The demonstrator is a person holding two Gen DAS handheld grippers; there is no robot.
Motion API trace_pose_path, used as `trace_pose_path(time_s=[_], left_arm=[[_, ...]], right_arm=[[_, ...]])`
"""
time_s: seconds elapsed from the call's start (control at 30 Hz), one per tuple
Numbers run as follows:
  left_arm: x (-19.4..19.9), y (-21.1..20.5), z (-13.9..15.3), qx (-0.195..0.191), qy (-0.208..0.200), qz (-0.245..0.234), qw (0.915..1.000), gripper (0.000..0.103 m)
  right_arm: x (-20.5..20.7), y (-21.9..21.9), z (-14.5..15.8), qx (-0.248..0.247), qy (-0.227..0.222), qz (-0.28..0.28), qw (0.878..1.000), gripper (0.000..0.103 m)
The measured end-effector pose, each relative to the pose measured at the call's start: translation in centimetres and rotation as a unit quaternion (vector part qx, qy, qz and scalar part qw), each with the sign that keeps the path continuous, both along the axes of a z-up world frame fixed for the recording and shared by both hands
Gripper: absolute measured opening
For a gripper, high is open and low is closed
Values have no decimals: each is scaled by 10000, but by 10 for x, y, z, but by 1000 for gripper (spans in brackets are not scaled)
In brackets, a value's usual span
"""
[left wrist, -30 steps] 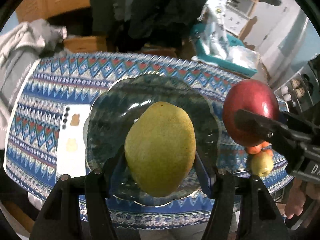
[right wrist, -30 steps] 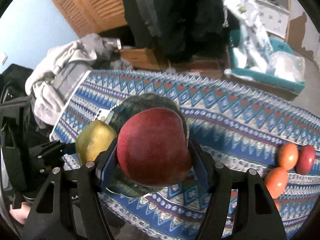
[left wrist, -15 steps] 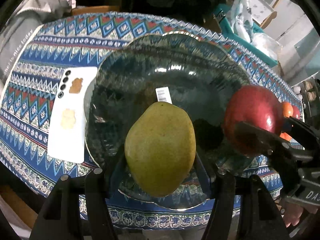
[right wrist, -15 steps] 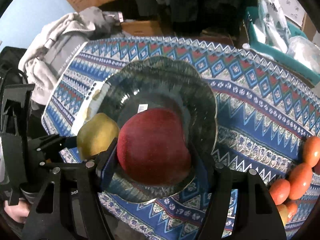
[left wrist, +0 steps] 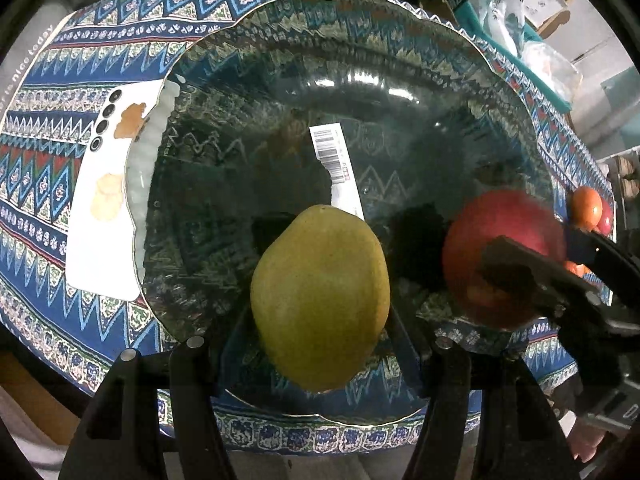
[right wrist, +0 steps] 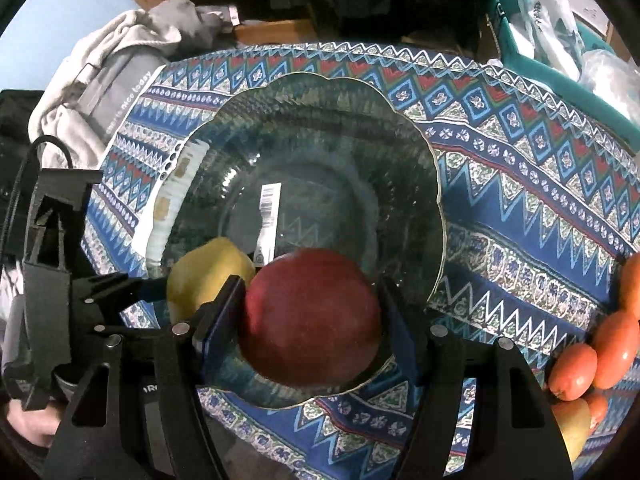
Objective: Organize fruits
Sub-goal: 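Lower the pear and apple into the glass bowl and open both tools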
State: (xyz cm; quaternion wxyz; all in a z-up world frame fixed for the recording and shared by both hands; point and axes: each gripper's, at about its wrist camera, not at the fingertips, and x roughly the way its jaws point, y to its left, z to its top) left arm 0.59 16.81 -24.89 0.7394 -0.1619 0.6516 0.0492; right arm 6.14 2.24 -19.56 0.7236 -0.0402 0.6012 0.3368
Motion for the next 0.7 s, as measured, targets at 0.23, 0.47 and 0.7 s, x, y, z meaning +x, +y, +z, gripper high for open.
trace_pose_path(time_s=[0.23, 0.47, 0.7], left_arm=[[-1, 0, 13, 220, -126, -26, 9997, 78], [-5, -7, 26, 367, -156, -149, 9991, 78], [-3, -4, 52, 783, -505, -180, 9955, 78]], right_arm=[[0, 0, -1, 142, 185, -50, 9997, 68], [2, -11, 9, 193, 58, -206, 9996, 73], [-2, -17, 20, 265, -94, -196, 9994, 73]])
